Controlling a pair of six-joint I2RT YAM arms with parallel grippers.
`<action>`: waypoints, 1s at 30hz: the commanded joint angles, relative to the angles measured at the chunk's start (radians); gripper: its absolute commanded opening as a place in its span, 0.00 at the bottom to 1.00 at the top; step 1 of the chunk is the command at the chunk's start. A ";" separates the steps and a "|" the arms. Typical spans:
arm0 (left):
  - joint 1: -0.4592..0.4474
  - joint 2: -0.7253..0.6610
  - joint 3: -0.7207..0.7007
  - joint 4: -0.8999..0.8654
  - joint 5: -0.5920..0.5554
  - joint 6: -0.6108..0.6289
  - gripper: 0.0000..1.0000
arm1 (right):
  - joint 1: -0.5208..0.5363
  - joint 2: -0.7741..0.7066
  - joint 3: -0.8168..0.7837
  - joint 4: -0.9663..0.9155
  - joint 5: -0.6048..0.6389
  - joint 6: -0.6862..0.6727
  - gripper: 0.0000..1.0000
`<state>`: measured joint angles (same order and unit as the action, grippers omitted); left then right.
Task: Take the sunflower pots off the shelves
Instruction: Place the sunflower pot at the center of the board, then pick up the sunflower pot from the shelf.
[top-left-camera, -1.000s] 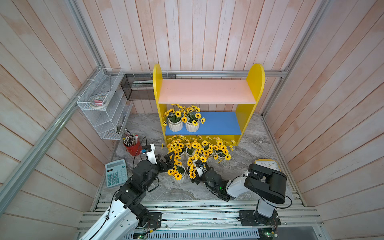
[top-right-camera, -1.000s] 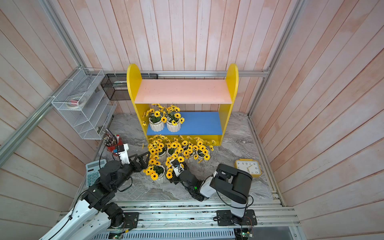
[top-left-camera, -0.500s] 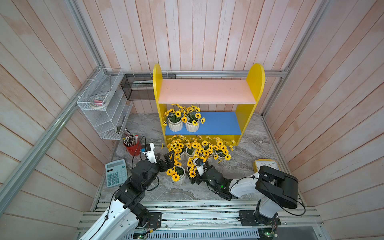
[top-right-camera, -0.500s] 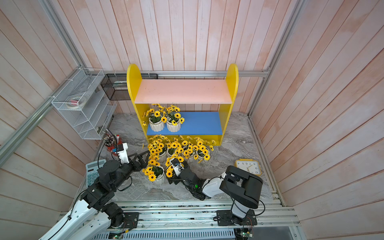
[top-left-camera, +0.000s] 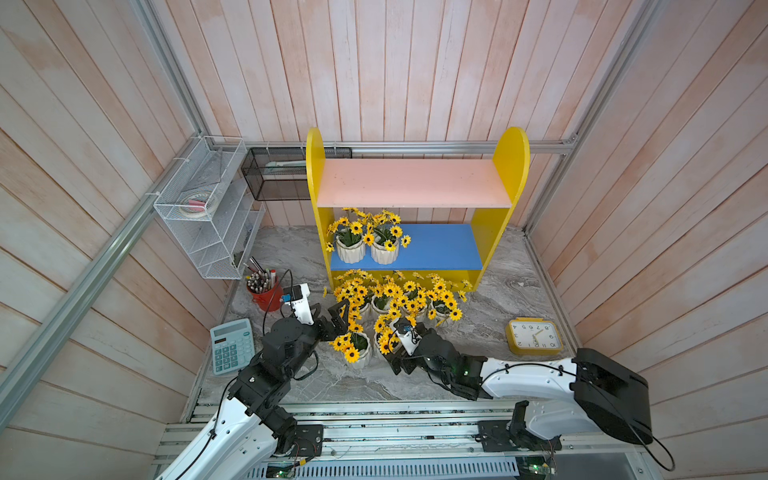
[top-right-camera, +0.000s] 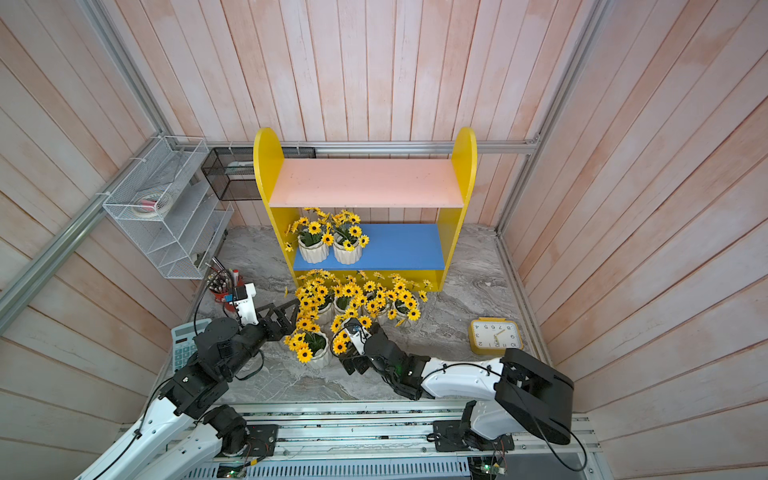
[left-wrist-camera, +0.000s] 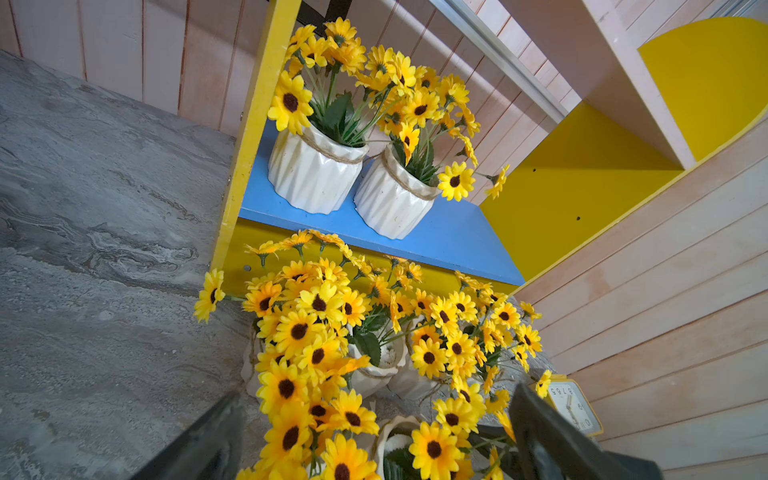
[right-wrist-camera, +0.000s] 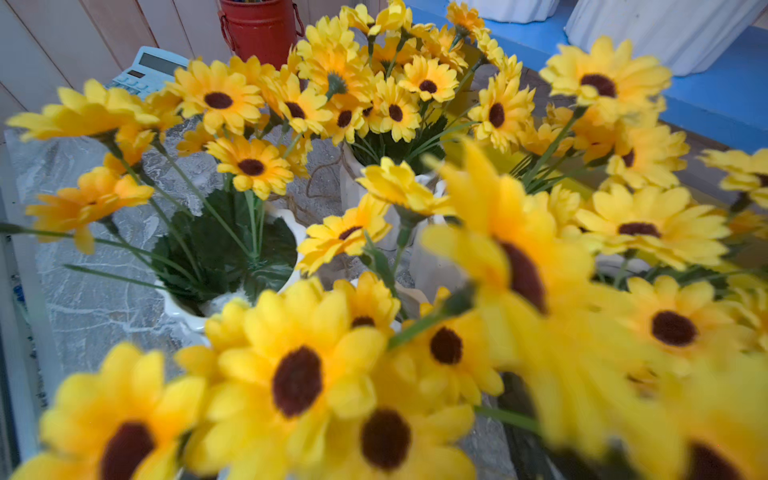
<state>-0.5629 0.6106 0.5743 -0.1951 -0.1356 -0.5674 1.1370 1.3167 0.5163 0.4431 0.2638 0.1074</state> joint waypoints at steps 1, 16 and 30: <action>0.005 0.020 0.057 0.000 0.018 0.064 1.00 | 0.009 -0.111 -0.015 -0.095 0.009 0.007 0.94; 0.146 0.299 0.321 -0.042 -0.067 0.297 1.00 | -0.368 -0.299 0.194 -0.112 -0.149 -0.117 0.92; 0.366 0.415 0.216 0.161 0.463 0.166 1.00 | -0.688 0.091 0.460 -0.059 -0.666 -0.217 0.98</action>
<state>-0.2058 1.0119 0.8036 -0.1005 0.2165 -0.3702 0.4534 1.3590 0.9169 0.3626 -0.2729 -0.0704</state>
